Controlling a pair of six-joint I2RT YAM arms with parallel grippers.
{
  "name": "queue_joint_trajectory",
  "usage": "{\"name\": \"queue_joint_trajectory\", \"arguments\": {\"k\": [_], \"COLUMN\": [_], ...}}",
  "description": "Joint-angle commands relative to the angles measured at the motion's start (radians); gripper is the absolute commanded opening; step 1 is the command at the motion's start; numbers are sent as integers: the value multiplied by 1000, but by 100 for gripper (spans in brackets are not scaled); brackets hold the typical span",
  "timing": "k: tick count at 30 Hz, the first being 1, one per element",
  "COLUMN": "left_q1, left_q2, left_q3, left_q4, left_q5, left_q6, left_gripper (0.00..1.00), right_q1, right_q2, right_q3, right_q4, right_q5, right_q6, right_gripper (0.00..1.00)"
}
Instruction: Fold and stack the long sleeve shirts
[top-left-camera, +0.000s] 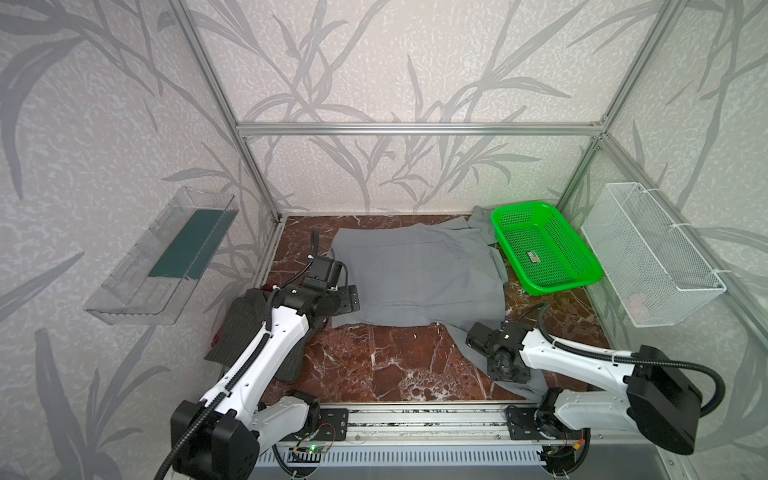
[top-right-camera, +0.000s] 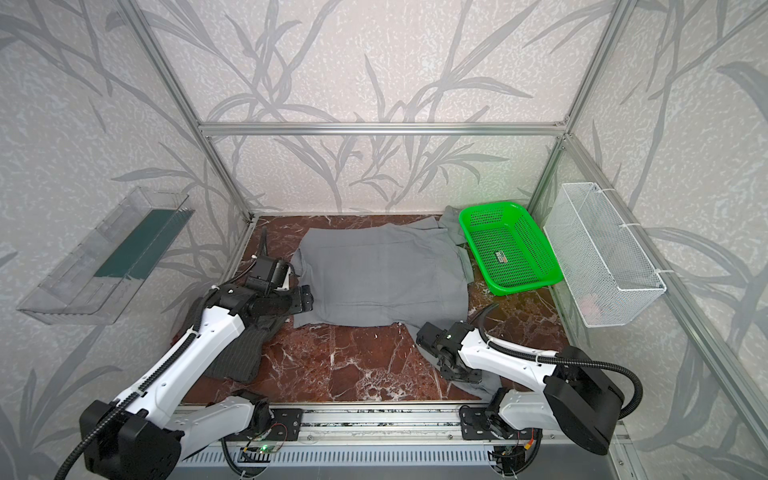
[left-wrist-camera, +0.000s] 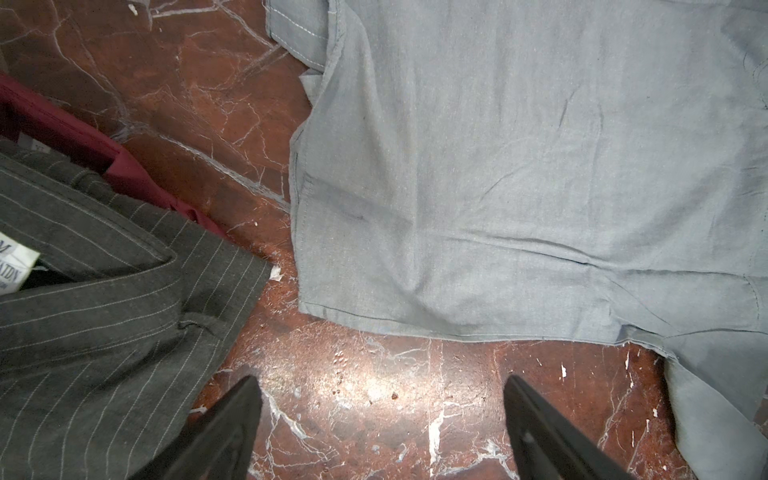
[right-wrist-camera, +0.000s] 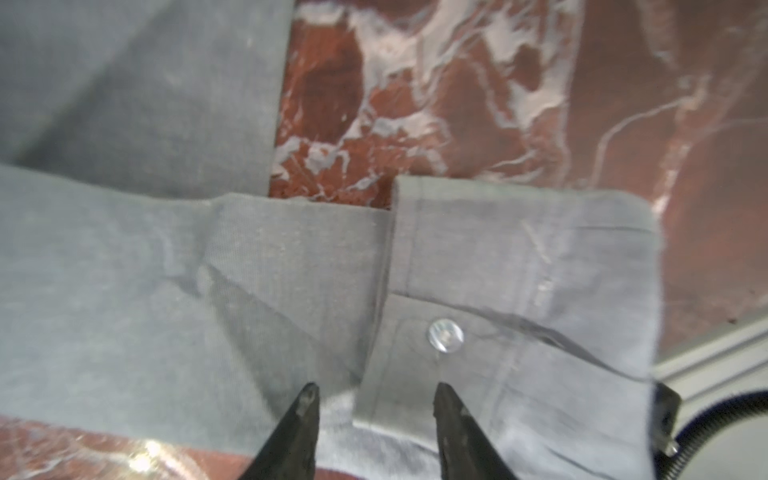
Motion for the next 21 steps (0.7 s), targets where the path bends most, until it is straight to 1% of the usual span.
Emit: {"name": "queue_joint_trajectory", "arguments": {"k": [1,5,11,13,16,21], "left_q1": [-3,-3,-3,-3,-3,-3], "left_q2": [-25,-36,-63,-72,-75,-79], "left_q3": [-10,-10,-30,-32,-30,-31], "left_q4": [-17,-13,9,14,12,11], "left_q5": [-11,-7,-5,-5,-9,-8], "left_q6": [15,13,12,12,13,14], "left_gripper": [91,91,91,91,91,91], "right_q1": [4,4,6,17,49,62], "right_q2": [-19,23,153,177,202,283], "right_q3": [48,36,95,100,96,51], "right_q4": [-153,-198,-216,-178,-139,-35], "right_q5": [53,67,66,30,13,-74], "right_q6": [81,141,128,115,142,150], "right_gripper": [51,52,53,53,54,56]}}
